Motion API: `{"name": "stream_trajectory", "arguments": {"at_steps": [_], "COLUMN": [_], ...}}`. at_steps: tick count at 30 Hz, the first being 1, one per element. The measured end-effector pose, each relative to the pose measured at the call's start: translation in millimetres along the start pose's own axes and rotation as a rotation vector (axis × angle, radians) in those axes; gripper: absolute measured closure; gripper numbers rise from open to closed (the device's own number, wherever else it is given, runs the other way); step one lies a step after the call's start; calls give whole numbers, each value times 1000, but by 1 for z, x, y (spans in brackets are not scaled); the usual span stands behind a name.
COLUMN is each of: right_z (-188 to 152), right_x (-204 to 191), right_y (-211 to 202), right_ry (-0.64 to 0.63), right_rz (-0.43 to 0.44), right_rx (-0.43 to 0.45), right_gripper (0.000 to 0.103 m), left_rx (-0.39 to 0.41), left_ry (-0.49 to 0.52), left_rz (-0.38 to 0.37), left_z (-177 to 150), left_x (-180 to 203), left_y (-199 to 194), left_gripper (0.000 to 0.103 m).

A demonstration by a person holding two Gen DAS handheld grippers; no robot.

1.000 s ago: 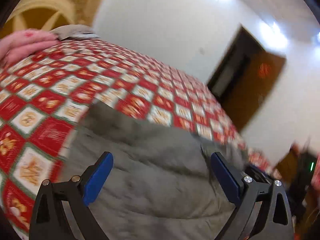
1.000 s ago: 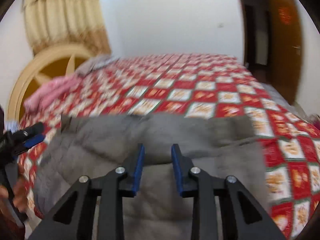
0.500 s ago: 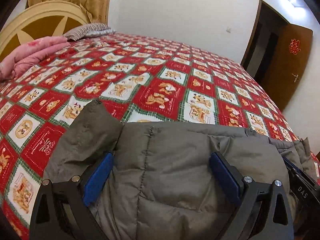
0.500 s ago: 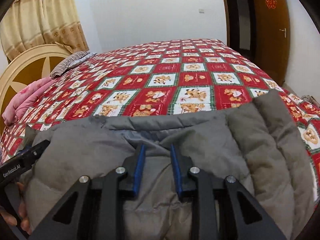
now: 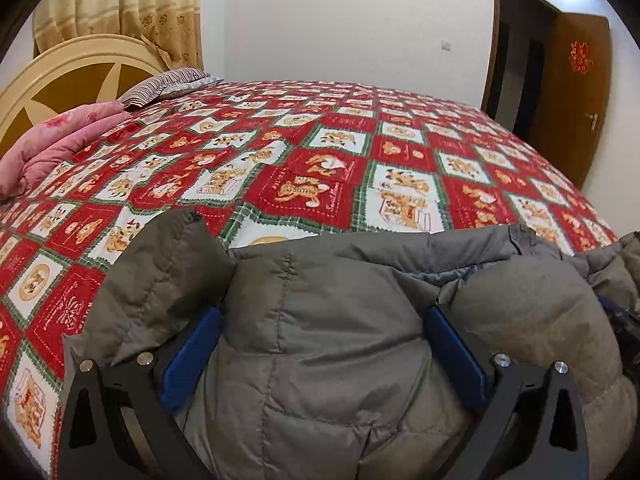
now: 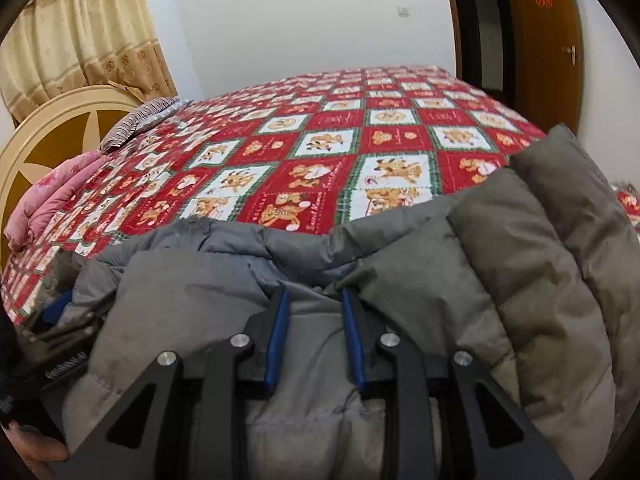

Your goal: Fold large clothes

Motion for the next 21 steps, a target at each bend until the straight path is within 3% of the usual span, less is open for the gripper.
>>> {"name": "stream_trajectory", "arguments": {"at_steps": [3, 7, 9, 15, 18, 21], "right_z": [13, 30, 27, 12, 11, 9], "right_x": [14, 53, 73, 89, 102, 125], "right_y": [-25, -47, -42, -8, -2, -3], "right_ry": [63, 86, 89, 85, 141, 268], "right_rz": [5, -130, -186, -217, -166, -54], "right_rx": [28, 48, 41, 9, -1, 7], "right_gripper": [74, 72, 72, 73, 74, 78], "left_rx": [-8, -8, -10, -15, -17, -18], "left_ry": [13, 15, 16, 11, 11, 15], "left_rz": [11, 14, 15, 9, 11, 14], "left_z": [-1, -1, -1, -1, -1, -1], "left_x": [2, 2, 3, 2, 2, 3], "left_y": [2, 2, 2, 3, 3, 3], "left_gripper": [1, 1, 1, 1, 1, 1]}}
Point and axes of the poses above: each gripper's, at about its wrist camera, not at the fingertips, and y roughly the way its jaws point, x to its right, z to its top, the point moved 3 cm from there along y, roughly the way its jaws point
